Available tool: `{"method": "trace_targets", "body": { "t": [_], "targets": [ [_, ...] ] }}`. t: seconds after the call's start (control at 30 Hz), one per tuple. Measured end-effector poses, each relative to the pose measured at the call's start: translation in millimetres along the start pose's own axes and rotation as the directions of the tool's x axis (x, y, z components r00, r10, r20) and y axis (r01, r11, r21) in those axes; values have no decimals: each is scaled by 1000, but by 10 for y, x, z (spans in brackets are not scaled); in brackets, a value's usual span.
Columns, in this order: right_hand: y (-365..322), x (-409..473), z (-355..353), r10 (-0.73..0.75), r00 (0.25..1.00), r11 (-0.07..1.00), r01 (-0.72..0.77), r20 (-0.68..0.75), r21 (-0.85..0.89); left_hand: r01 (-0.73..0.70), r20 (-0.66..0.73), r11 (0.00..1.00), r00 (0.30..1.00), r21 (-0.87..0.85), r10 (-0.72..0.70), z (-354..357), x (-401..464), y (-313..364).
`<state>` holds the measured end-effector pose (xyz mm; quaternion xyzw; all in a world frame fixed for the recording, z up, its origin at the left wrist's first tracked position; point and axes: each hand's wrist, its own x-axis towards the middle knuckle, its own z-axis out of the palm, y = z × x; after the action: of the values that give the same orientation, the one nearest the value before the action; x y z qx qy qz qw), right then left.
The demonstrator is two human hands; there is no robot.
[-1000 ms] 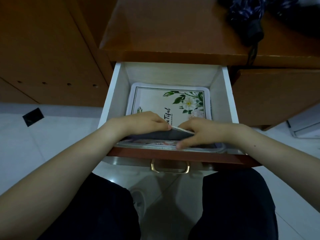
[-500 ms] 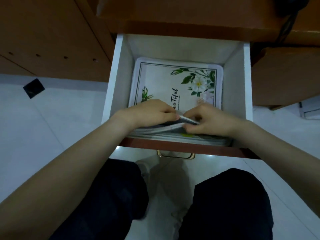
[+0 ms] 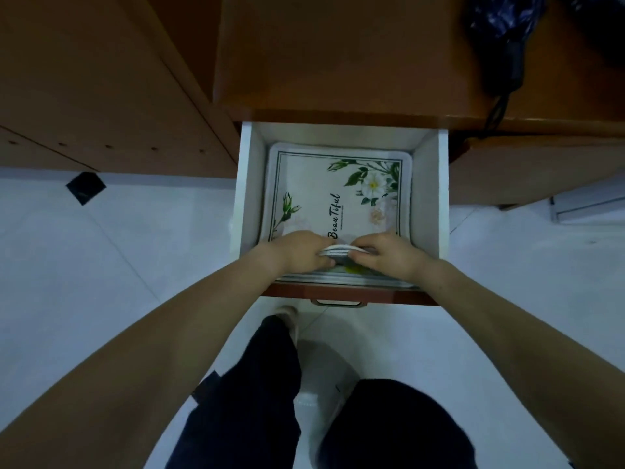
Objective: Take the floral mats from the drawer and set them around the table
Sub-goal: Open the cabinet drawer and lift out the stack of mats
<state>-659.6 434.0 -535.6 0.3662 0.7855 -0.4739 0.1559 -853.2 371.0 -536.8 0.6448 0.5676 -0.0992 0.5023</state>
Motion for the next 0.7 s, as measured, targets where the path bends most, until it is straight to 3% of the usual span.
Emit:
{"method": "trace_targets", "body": {
  "t": [0.1, 0.37, 0.53, 0.7],
  "targets": [
    [-35, -82, 24, 58, 998, 998, -58, -10, -23, 34, 11, 998, 999, -54, -33, -40, -17, 64],
    [-154, -85, 74, 39, 997, 983, -49, -63, -176, 60, -24, 988, 998, -141, -64, -71, -152, 51],
    [-192, -291, -1, -100, 981, 979, 67, -166, -194, 87, -252, 839, 933, -537, -258, -217, -491, -15],
    [-326, -561, -190, -166, 963, 970, 121, -214, -208, 73, -325, 771, 879, -633, -349, -400, -795, -23]
  ]
}}
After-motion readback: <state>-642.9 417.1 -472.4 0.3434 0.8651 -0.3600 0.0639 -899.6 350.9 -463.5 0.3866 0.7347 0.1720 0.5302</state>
